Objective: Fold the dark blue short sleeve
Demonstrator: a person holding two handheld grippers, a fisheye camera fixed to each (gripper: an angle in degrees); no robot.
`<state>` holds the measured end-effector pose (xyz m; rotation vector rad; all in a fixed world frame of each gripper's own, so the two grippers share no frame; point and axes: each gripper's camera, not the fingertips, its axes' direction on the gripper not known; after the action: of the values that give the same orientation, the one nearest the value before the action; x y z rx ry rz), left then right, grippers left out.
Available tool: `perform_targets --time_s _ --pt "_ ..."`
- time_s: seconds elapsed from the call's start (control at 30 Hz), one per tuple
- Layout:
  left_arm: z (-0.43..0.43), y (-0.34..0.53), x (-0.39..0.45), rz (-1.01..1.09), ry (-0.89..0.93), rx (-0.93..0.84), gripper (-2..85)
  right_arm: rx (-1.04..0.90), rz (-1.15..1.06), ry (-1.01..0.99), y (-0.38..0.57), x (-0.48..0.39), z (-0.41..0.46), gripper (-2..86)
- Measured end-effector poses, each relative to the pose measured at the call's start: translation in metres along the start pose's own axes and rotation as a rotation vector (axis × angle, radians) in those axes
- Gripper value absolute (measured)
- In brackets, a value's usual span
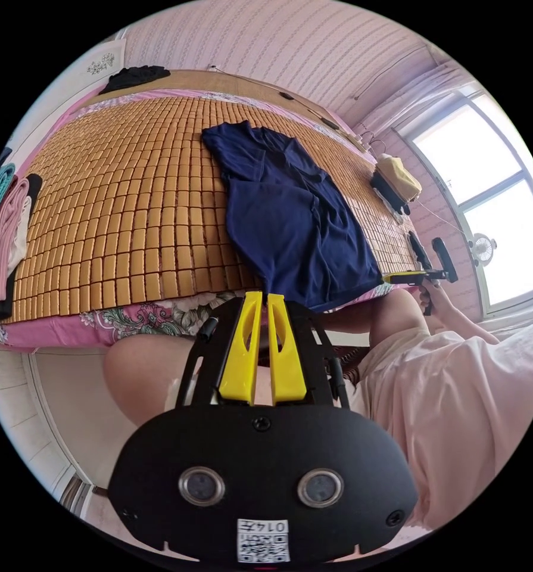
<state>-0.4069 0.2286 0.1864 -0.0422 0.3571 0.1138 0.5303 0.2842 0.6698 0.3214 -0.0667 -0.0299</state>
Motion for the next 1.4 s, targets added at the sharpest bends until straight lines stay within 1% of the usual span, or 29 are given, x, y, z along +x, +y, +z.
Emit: perform_targets --time_s 0.07,0.13,0.17,0.27,0.3,0.37,0.4,0.43,0.47,0.5,0.53,0.57,0.6,0.63,0.67,0.7,0.73,0.77,0.83,0.87,0.93,1.0,1.07,1.1,1.13,1.17,1.23,1.33,1.4 --pt "-0.004 0.012 -0.005 -0.017 0.004 0.005 -1.0 -0.056 0.0 0.012 0.0 -0.001 0.013 7.9" --pt "-0.009 0.022 -0.008 -0.027 0.009 0.017 -1.0 -0.028 -0.018 0.079 0.01 -0.001 0.011 1.8" --pt "-0.015 0.028 -0.009 -0.026 0.012 0.035 -1.0 -0.016 -0.022 0.062 0.013 0.0 0.008 1.5" --pt "-0.042 0.043 -0.006 -0.006 0.024 0.134 -1.0 0.082 -0.022 -0.115 0.033 0.015 -0.019 0.7" --pt "-0.049 0.045 -0.005 -0.003 0.027 0.16 -1.0 0.155 -0.02 -0.193 0.042 0.023 -0.037 0.6" --pt "-0.085 0.049 0.002 0.019 0.074 0.3 -1.0 0.289 -0.03 -0.316 0.056 0.036 -0.073 0.6" --pt "-0.095 0.049 0.004 0.026 0.087 0.34 -1.0 0.395 -0.059 -0.402 0.065 0.043 -0.1 0.6" --pt "-0.119 0.048 0.009 0.051 0.113 0.427 -1.0 0.507 -0.087 -0.482 0.073 0.049 -0.13 0.6" --pt "-0.144 0.045 0.016 0.083 0.124 0.518 -1.0 0.562 -0.108 -0.524 0.078 0.051 -0.145 0.6" --pt "-0.157 0.044 0.021 0.104 0.127 0.563 -1.0 0.674 -0.16 -0.608 0.087 0.054 -0.175 0.5" --pt "-0.183 0.042 0.031 0.144 0.134 0.651 -1.0 0.777 -0.221 -0.666 0.097 0.053 -0.206 0.5" --pt "-0.211 0.042 0.042 0.194 0.145 0.746 -1.0 0.823 -0.257 -0.686 0.103 0.051 -0.221 0.5" --pt "-0.226 0.043 0.048 0.217 0.147 0.791 -1.0 0.915 -0.336 -0.709 0.117 0.045 -0.253 0.5" --pt "-0.256 0.048 0.062 0.268 0.146 0.884 -1.0 1.006 -0.422 -0.722 0.135 0.037 -0.284 0.5" --pt "-0.284 0.055 0.075 0.323 0.138 0.974 -1.0 1.047 -0.469 -0.73 0.144 0.033 -0.299 0.5" --pt "-0.298 0.06 0.083 0.352 0.133 1.016 -1.0 1.132 -0.562 -0.742 0.166 0.024 -0.329 0.5" --pt "-0.325 0.071 0.097 0.405 0.115 1.097 -1.0 1.204 -0.65 -0.736 0.189 0.015 -0.358 0.5" --pt "-0.35 0.081 0.108 0.441 0.104 1.178 -1.0 1.238 -0.687 -0.726 0.2 0.01 -0.371 0.5" --pt "-0.381 0.094 0.121 0.482 0.113 1.272 -1.0 1.349 -0.806 -0.646 0.241 -0.009 -0.418 0.5" --pt "-0.398 0.098 0.126 0.495 0.123 1.316 -1.0 1.365 -0.813 -0.616 0.248 -0.013 -0.428 0.5" --pt "-0.415 0.098 0.13 0.492 0.094 1.346 -1.0 1.403 -0.824 -0.523 0.263 -0.025 -0.456 0.4" --pt "-0.422 0.088 0.129 0.463 0.073 1.324 -1.0 1.36 -0.793 -0.476 0.254 -0.03 -0.467 0.4" --pt "-0.415 0.059 0.126 0.407 0.026 1.217 -1.0 1.279 -0.715 -0.407 0.228 -0.033 -0.466 0.4" --pt "-0.41 0.051 0.125 0.39 0.005 1.181 -1.0 1.194 -0.663 -0.369 0.204 -0.034 -0.459 0.4" --pt "-0.398 0.032 0.122 0.359 -0.037 1.109 -1.0 1.104 -0.6 -0.325 0.175 -0.033 -0.447 0.4" --pt "-0.383 0.012 0.118 0.326 -0.085 1.028 -1.0 1.059 -0.568 -0.311 0.16 -0.031 -0.438 0.4" --pt "-0.356 -0.018 0.109 0.269 -0.131 0.919 -1.0 0.899 -0.429 -0.25 0.1 -0.019 -0.397 0.4" --pt "-0.317 -0.063 0.095 0.167 -0.163 0.804 -1.0 0.797 -0.294 -0.236 0.044 -0.004 -0.361 0.3" --pt "-0.312 -0.084 0.099 0.148 -0.186 0.796 -1.0 0.821 -0.242 -0.278 0.026 -0.002 -0.366 0.3"
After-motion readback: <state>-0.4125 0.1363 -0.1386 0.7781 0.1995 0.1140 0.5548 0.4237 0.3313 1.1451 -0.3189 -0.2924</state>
